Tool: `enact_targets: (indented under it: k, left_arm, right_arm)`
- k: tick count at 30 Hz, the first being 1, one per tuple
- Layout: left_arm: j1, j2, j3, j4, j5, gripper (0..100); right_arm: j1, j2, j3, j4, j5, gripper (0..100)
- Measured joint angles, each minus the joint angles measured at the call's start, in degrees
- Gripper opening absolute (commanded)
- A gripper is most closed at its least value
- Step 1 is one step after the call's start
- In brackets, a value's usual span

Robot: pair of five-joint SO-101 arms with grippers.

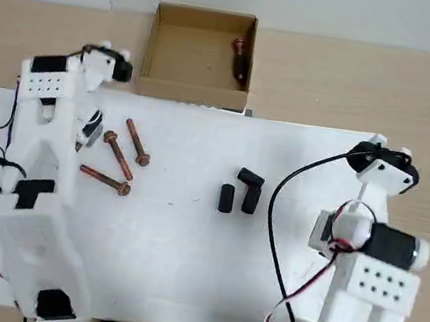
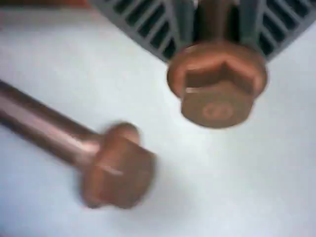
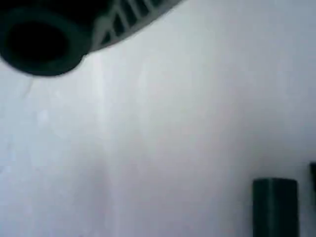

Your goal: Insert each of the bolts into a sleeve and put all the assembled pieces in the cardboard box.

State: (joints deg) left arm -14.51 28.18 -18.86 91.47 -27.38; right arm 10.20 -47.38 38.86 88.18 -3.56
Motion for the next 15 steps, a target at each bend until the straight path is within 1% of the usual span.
enact_targets:
  k: [5,7,12,15]
  left_arm:
    - [4.0,-12.4,-0.8,7.0,1.7,0]
    - [4.3,-18.4,-0.8,7.5,3.5,0]
    - [6.1,-31.2,-0.9,7.9,11.3,1]
    - [7.6,-35.6,-0.9,7.9,12.8,1]
  right_arm:
    - [-4.9,-9.7,0.0,1.5,0.0,0.5]
    - [-7.3,-14.9,0.0,2.0,0.0,0.5]
    - [-14.6,-27.7,0.5,1.8,1.3,0.5]
    - [-17.4,-34.6,3.2,-0.9,1.6,0.4]
